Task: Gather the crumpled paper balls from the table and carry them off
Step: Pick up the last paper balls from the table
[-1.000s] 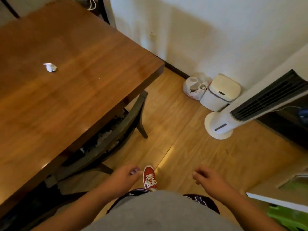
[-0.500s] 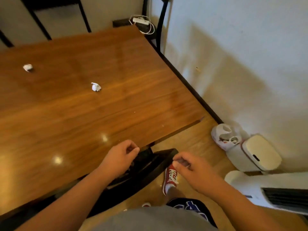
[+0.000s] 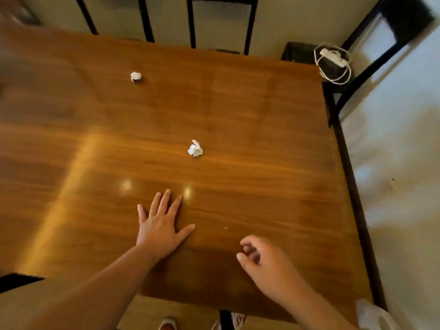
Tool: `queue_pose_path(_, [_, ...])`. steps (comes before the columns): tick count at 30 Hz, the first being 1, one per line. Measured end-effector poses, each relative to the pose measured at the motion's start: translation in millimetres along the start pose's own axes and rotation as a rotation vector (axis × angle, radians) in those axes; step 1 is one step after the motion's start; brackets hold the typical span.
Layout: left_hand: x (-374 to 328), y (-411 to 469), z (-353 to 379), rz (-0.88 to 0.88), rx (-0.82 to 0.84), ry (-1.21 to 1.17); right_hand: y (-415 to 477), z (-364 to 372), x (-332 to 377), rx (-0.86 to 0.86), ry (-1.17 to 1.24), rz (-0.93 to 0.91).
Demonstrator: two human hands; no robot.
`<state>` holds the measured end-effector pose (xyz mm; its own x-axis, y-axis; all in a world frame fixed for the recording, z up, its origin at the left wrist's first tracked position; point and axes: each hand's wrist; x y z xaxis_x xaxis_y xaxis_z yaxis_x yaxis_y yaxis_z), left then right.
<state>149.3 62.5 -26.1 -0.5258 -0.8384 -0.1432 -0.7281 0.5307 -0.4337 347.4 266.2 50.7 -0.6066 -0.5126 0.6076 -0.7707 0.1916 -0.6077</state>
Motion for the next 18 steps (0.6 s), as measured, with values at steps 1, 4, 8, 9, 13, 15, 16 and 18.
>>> queue_pose_path(1, [-0.3, 4.0, 2.3, -0.013, -0.037, 0.006, 15.8, -4.6, 0.8, 0.002, -0.031, -0.01])
queue_pose_path(4, [-0.3, 10.2, 11.3, -0.023, -0.112, 0.027, 60.7, -15.3, 6.8, -0.034, -0.115, -0.052])
queue_pose_path(8, [2.8, 12.0, 13.8, -0.001, -0.118, 0.021, 116.4, -25.1, 21.1, -0.122, -0.161, -0.137])
queue_pose_path(9, [3.3, 12.0, 13.8, 0.001, -0.117, 0.011, 130.3, -26.9, 26.0, -0.144, -0.178, -0.153])
queue_pose_path(13, [3.5, 9.6, 13.9, 0.018, -0.117, -0.016, 183.5, -32.3, 51.4, -0.259, -0.27, -0.275])
queue_pose_path(15, [4.4, 8.2, 12.1, 0.023, -0.109, -0.02, 206.7, -34.5, 64.1, -0.327, -0.323, -0.346])
queue_pose_path(16, [4.5, 8.2, 10.8, 0.022, -0.106, -0.018, 217.8, -36.0, 70.1, -0.352, -0.348, -0.375])
queue_pose_path(18, [4.1, 9.3, 8.9, 0.023, -0.105, -0.019, 238.0, -38.3, 79.9, -0.393, -0.38, -0.416])
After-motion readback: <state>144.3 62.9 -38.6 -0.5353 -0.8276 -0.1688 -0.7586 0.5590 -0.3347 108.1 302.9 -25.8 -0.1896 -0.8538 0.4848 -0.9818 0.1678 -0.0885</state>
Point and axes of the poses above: each hand's wrist, its own y-axis towards the middle knuckle, its own z-axis out of the palm, x = y × z, and after that the axes turned 7 degrees about x, right-handed
